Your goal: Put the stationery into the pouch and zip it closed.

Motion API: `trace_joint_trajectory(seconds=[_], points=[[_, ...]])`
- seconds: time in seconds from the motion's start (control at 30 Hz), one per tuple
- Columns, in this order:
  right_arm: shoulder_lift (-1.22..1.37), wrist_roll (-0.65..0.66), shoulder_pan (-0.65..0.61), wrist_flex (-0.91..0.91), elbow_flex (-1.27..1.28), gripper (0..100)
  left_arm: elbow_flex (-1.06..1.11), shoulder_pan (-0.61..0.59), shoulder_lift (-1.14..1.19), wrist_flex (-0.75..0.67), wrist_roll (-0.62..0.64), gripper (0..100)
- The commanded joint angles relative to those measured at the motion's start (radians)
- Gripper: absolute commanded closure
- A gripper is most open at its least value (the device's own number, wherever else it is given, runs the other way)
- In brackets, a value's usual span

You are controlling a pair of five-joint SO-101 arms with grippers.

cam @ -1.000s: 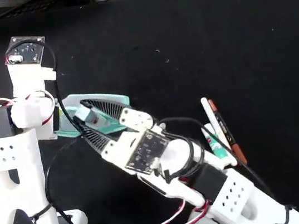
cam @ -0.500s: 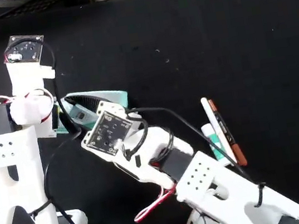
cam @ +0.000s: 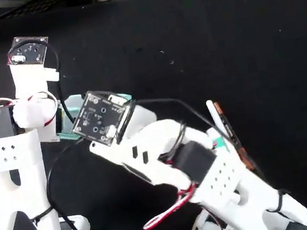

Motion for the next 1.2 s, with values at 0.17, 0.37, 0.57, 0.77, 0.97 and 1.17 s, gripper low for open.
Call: trace_joint_trajectory(seconds=[0.17,0.37,0.57,0.77,0.97,1.17], points=[[-0.022,-0.005,0.055,0.285,-0.335,84.7,0.002,0.004,-0.008,0.002,-0.011,97],[-0.022,-0.009,0.327,0.479,-0.476,84.9,0.002,0.004,-0.008,0.002,-0.011,97],[0.036,-0.005,0.640,0.559,-0.245,88.8,0.002,0.004,-0.008,0.002,-0.012,97],[0.306,0.035,0.868,0.439,0.050,85.6,0.002,0.004,-0.008,0.002,-0.012,97],[0.618,0.167,0.879,0.417,0.021,85.5,0.004,0.004,-0.008,0.002,-0.012,97],[0.766,0.230,0.913,0.420,-0.036,85.6,0.005,0.004,-0.008,0.003,-0.012,97]])
